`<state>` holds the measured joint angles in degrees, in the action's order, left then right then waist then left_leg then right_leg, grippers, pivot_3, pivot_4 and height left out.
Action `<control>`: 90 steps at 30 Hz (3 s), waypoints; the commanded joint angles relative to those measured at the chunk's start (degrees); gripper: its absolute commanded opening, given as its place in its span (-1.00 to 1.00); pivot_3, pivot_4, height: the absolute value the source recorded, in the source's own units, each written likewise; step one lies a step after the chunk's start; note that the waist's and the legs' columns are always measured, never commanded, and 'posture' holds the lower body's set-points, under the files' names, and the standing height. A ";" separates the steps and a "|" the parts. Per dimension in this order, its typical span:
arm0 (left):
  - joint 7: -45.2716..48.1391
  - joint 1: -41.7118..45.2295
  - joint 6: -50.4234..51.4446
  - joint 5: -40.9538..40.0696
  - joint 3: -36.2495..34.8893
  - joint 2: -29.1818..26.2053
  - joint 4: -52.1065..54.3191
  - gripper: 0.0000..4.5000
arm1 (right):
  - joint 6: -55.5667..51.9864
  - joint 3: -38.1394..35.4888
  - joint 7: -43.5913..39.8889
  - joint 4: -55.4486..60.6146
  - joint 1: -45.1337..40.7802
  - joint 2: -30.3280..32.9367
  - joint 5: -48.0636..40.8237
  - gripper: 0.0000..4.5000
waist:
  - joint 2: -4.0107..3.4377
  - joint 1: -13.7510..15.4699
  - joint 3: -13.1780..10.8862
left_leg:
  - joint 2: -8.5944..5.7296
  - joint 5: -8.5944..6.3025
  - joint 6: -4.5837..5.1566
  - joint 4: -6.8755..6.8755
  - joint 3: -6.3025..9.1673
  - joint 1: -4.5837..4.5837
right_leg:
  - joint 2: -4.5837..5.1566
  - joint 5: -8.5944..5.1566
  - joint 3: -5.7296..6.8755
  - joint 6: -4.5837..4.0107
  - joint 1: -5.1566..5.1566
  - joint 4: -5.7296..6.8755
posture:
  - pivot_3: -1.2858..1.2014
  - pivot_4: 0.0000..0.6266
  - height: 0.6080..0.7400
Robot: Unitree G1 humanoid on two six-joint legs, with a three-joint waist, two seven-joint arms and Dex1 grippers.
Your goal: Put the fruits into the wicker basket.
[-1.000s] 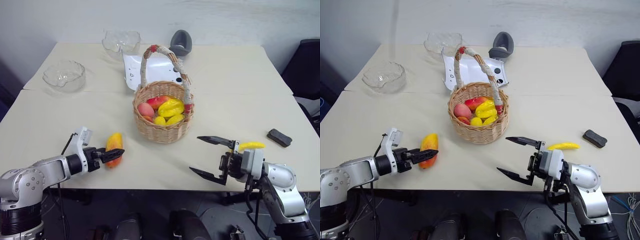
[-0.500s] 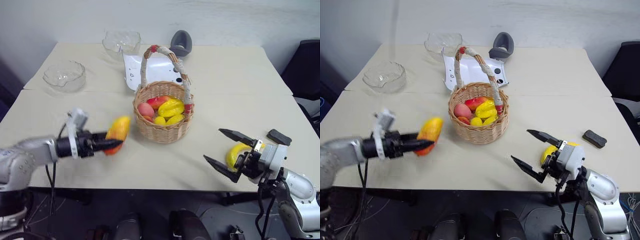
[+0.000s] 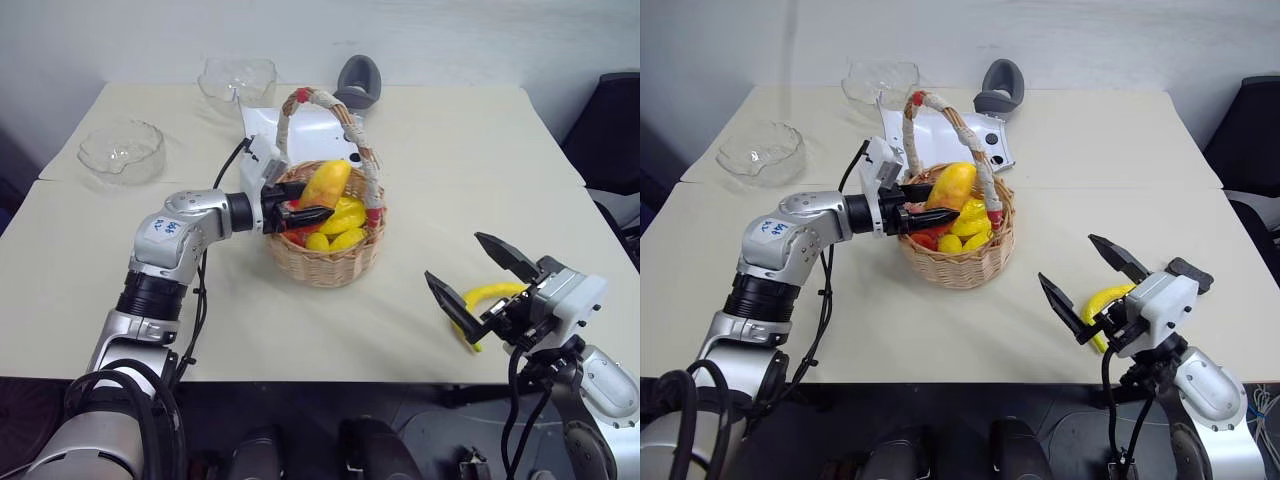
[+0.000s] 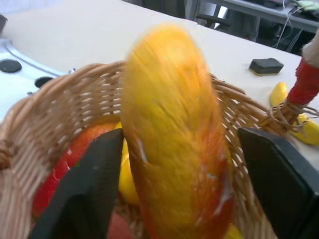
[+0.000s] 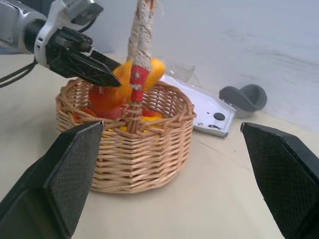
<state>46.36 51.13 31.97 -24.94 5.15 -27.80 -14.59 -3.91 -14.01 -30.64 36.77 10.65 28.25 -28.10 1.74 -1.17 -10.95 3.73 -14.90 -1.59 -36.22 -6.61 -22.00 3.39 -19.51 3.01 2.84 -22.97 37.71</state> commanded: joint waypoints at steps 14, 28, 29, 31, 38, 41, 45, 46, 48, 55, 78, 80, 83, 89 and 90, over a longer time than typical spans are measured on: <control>26.54 -26.82 -25.71 -3.25 -17.79 -17.95 10.67 0.97 | 3.43 -20.55 -13.67 -0.58 41.63 -7.55 -9.36 1.00 | 0.05 -0.39 0.05 | 0.03 -0.48 0.48 0.30 -0.09 0.66 | 0.10 -0.04 -0.14 0.01 0.61 -0.27 | 0.03 -0.52 1.00; 25.12 -36.54 -24.56 -5.10 -17.04 -15.98 17.51 0.97 | -31.61 -13.71 12.30 3.31 19.13 5.75 -17.42 1.00 | 0.01 -0.37 0.08 | 0.08 -0.58 0.47 0.31 -0.10 0.63 | 0.23 -0.16 -0.17 -0.29 0.46 -0.16 | 0.03 -0.52 1.00; 24.81 -36.71 -24.25 -5.16 -17.02 -15.83 17.93 0.97 | -33.76 -12.70 15.11 2.56 15.92 5.84 -17.17 1.00 | 0.02 -0.37 0.08 | 0.08 -0.58 0.47 0.30 -0.09 0.58 | 0.22 -0.16 -0.17 -0.29 0.40 -0.15 | 0.03 -0.52 1.00; 24.27 -37.17 -23.60 -5.36 -17.10 -15.65 18.81 0.97 | -38.14 -11.40 21.68 0.92 9.59 3.71 -18.70 1.00 | 0.01 -0.37 0.08 | 0.09 -0.57 0.47 0.28 -0.08 0.54 | 0.14 -0.15 -0.15 -0.28 0.39 -0.15 | 0.03 -0.52 1.00; 22.15 -37.35 -19.05 -8.35 -18.55 -15.74 21.58 0.97 | -47.93 -3.29 28.17 -1.59 -0.02 0.18 -17.95 1.00 | 0.01 -0.43 0.08 | 0.08 -0.57 0.47 0.26 -0.09 0.48 | 0.11 -0.14 -0.17 -0.17 0.36 -0.13 | 0.03 -0.52 1.00; 21.88 -37.30 -18.24 -8.56 -18.56 -16.19 22.13 0.97 | -48.38 -0.52 27.90 -4.46 -2.01 0.20 -14.64 1.00 | 0.16 -0.47 0.17 | 0.06 -0.57 0.50 0.19 -0.12 0.47 | 0.11 -0.08 -0.20 -0.05 0.38 -0.16 | 0.03 -0.52 1.00; 21.98 -36.77 -16.99 -9.18 -19.34 -16.94 22.24 1.00 | -47.75 -0.63 29.00 -5.52 -3.71 -1.24 -12.20 0.77 | 0.28 -0.59 0.25 | 0.07 -0.57 0.51 0.18 -0.16 0.51 | 0.11 -0.05 -0.23 0.00 0.43 -0.18 | 0.03 -0.52 1.00; 22.01 -36.71 -16.84 -9.26 -19.53 -17.08 22.19 1.00 | -47.54 -0.85 28.67 -5.67 -3.75 -1.26 -11.76 0.62 | 0.28 -0.58 0.25 | 0.07 -0.57 0.51 0.18 -0.15 0.51 | 0.11 -0.05 -0.23 0.00 0.43 -0.18 | 0.03 -0.52 1.00; 22.17 -36.86 -16.80 -9.20 -19.80 -17.32 22.07 1.00 | -47.35 -1.82 27.59 -6.55 -3.94 -0.74 -11.26 0.30 | 0.28 -0.60 0.25 | 0.07 -0.57 0.51 0.19 -0.16 0.51 | 0.11 -0.05 -0.23 0.00 0.43 -0.20 | 0.03 -0.52 1.00; 24.00 -39.46 -16.95 -8.49 -19.45 -18.36 22.42 1.00 | -41.53 -7.55 1.50 -7.69 -2.37 10.11 -16.99 -0.67 | 0.16 -0.49 0.17 | 0.06 -0.60 0.56 0.25 -0.18 0.49 | 0.11 -0.05 -0.23 0.00 0.40 -0.26 | 0.03 -0.52 1.00; 13.00 -41.29 -9.27 -16.92 -27.56 -15.20 26.08 1.00 | -39.57 24.13 -8.70 -11.79 -46.48 -2.38 -12.02 -0.71 | 0.27 -0.64 -0.14 | 0.10 -0.60 0.46 0.17 -0.14 0.30 | 0.13 -0.03 -0.20 -0.02 0.17 -0.23 | 0.03 -0.52 1.00; 12.64 -42.47 -6.98 -18.58 -28.04 -15.35 27.09 1.00 | -39.54 24.11 -2.97 -16.32 -49.14 -7.46 -9.25 -0.71 | 0.28 -0.57 -0.11 | 0.09 -0.50 0.22 0.13 -0.14 0.12 | 0.16 -0.04 -0.18 -0.05 0.04 -0.24 | 0.03 -0.52 1.00; 10.29 -42.99 -5.15 -19.55 -28.38 -14.51 28.32 1.00 | -39.64 26.34 1.15 -20.70 -50.73 -11.08 -4.11 -0.71 | 0.30 -0.67 -0.10 | 0.04 -0.47 0.27 -0.12 -0.20 -0.52 | 0.25 -0.03 -0.21 -0.03 -0.64 0.02 | 0.03 -0.52 1.00; 8.80 -42.93 -5.93 -18.16 -27.55 -13.69 29.30 1.00 | -40.90 26.46 7.40 -22.68 -51.68 -14.10 1.90 -0.13 | 0.31 -0.68 -0.10 | 0.04 -0.48 0.31 -0.14 -0.20 -0.58 | 0.25 -0.03 -0.20 -0.03 -0.66 0.02 | 0.03 -0.52 1.00; 8.76 -42.82 -5.97 -18.07 -27.46 -13.72 29.30 1.00 | -41.14 26.51 6.45 -21.83 -51.42 -13.73 1.63 0.03 | 0.31 -0.69 -0.10 | 0.04 -0.48 0.31 -0.14 -0.19 -0.56 | 0.25 -0.03 -0.20 -0.03 -0.66 0.02 | 0.03 -0.52 1.00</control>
<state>55.27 8.20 26.74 -42.88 -21.79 -41.21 12.98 -44.74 13.15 -23.61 12.78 -40.33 14.26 -26.42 2.04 -1.85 -11.05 3.77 -15.37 -1.28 -36.35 -6.80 -22.54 3.63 -19.54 2.81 2.81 -23.62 37.75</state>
